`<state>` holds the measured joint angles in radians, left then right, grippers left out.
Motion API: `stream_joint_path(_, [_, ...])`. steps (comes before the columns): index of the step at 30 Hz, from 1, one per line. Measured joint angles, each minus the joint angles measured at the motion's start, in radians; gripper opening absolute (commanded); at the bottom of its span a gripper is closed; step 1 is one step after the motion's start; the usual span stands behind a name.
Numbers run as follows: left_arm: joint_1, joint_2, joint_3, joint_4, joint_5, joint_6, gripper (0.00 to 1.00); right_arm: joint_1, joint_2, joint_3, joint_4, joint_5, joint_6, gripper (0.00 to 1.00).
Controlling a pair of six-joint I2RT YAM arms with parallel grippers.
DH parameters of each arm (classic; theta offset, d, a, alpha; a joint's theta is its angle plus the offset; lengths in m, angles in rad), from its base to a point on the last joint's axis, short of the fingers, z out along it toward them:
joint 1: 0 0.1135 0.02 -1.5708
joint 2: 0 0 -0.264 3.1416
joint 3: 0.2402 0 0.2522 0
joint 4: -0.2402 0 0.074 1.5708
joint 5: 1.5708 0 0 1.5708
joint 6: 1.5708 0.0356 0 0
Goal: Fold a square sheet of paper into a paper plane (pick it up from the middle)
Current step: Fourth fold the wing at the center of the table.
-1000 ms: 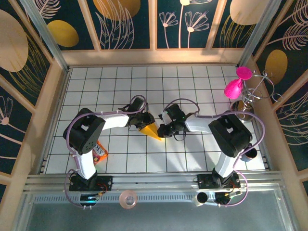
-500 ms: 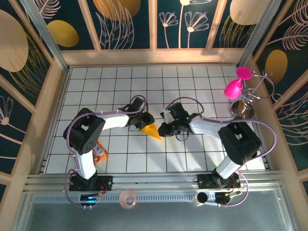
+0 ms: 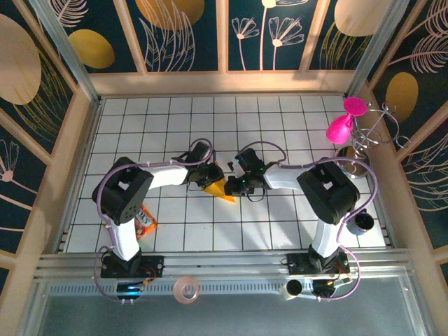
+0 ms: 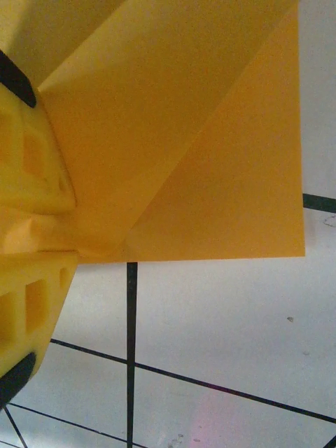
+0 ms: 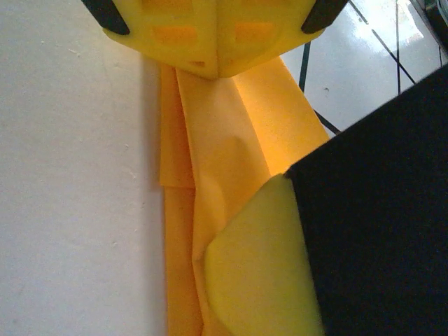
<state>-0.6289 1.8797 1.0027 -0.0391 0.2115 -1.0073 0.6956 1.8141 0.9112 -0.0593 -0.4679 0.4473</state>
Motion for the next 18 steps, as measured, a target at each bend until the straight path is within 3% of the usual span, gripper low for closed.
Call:
stream_joint_path(10, [-0.002,0.001,0.004,-0.010,-0.009,0.000,0.21,0.000,-0.070,-0.100,0.044,0.000,-0.017,0.00])
stream_joint_path(18, [-0.002,0.001,0.004,-0.010,-0.010,0.000,0.21,0.000,-0.182,-0.177,-0.084,0.006,-0.046,0.00])
